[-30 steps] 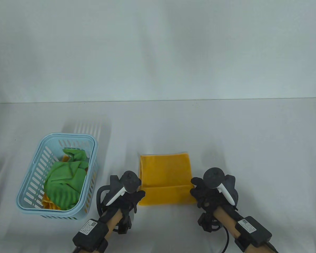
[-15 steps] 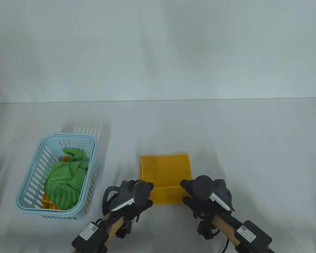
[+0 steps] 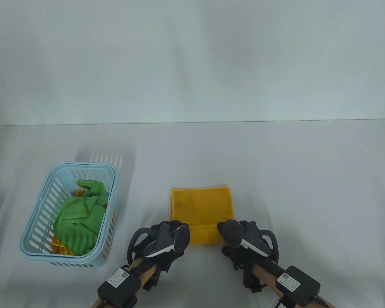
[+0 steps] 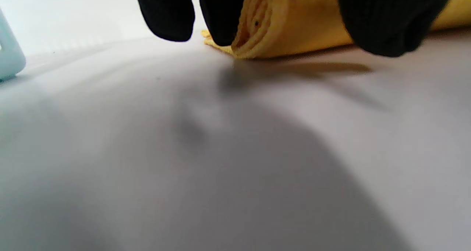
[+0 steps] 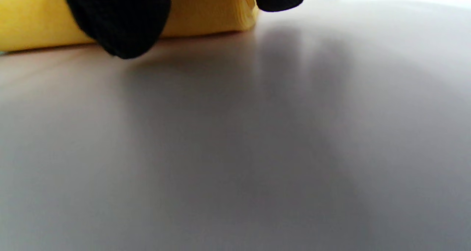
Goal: Roll square towel into towel roll
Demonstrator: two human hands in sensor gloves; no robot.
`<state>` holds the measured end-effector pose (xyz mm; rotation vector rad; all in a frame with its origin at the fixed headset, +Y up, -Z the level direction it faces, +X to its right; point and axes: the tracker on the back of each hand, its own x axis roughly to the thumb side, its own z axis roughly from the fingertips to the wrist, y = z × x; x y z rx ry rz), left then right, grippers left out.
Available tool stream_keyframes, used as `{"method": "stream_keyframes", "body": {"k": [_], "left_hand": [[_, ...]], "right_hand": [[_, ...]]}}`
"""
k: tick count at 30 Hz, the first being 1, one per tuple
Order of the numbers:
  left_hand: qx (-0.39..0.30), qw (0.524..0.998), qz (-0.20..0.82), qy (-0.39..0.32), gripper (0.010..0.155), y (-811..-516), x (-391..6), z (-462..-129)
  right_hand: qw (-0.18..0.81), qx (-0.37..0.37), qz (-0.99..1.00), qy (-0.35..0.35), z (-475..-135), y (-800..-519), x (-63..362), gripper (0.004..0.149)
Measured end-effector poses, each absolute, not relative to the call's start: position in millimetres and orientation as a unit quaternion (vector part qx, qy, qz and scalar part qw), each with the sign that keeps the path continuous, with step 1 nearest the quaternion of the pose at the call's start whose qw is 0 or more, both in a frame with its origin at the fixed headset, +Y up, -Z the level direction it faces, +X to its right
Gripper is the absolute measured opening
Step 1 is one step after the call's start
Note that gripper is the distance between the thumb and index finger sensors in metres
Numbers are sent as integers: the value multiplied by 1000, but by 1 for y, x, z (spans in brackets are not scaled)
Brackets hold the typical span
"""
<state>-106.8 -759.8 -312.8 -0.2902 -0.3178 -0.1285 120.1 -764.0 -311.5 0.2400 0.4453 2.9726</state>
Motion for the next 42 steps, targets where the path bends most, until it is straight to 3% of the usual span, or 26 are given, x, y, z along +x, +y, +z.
{"method": "stream_keyframes", "body": {"k": [8,16,23,34,42], "left_hand": [[-158,977,-31,-144,71,-759,-111,-316],[-168,974,104,-108,69,-744,-128,-322],[-181,968,153,-76,66,-742,-137,-324],[-218,960,166,-52,68,-746,-139,-326],[-189,971,147,-16,70,-747,-143,-328]], "right_hand": [[114,65,982,135,-317,-759,128,59],[197,40,971,132,-323,-749,141,59],[264,-2,954,142,-325,-746,151,61],[249,-40,951,178,-324,-750,154,61],[212,-81,963,143,-325,-752,158,64]]}}
